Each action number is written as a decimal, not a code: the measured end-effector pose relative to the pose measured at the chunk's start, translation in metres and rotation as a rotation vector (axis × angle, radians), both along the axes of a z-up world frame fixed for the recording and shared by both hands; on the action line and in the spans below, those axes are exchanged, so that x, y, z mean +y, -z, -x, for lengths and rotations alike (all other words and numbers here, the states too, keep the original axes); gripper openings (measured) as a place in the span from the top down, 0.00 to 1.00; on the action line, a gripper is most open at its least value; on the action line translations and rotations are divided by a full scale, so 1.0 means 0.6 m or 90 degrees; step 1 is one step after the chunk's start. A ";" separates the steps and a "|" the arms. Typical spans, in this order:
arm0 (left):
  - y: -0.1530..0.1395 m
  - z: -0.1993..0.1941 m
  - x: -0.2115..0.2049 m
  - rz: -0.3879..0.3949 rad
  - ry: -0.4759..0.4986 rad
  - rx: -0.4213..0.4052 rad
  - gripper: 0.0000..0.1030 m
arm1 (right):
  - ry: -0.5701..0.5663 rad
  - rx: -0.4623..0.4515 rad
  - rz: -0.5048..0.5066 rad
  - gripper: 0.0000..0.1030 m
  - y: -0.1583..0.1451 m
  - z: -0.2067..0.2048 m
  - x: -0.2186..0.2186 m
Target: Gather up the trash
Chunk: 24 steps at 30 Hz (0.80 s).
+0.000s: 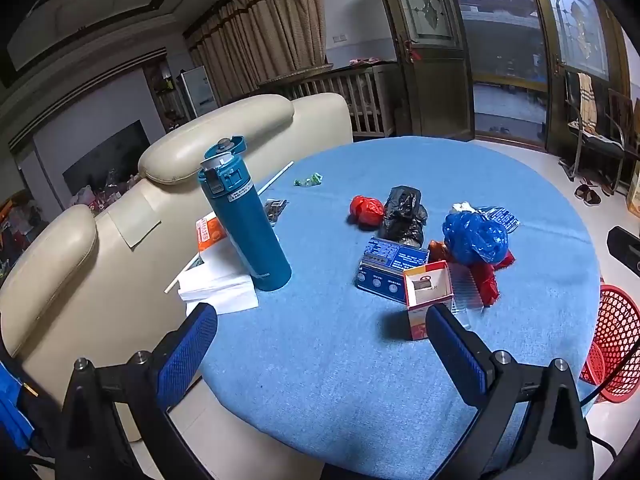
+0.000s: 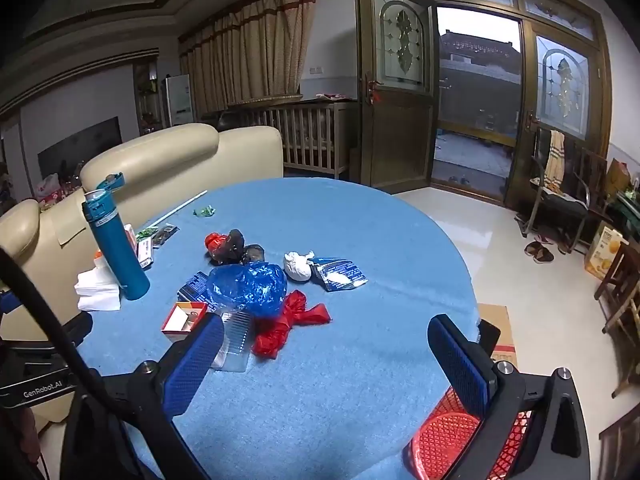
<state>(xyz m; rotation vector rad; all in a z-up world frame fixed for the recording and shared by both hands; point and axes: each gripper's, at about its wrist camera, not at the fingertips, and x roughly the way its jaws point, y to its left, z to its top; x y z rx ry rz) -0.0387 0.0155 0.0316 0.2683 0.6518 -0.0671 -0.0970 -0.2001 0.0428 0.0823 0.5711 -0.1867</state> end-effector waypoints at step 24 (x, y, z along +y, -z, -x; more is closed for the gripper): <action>0.023 -0.011 0.003 0.001 -0.005 0.025 0.00 | -0.008 0.015 -0.023 0.00 0.001 -0.036 0.003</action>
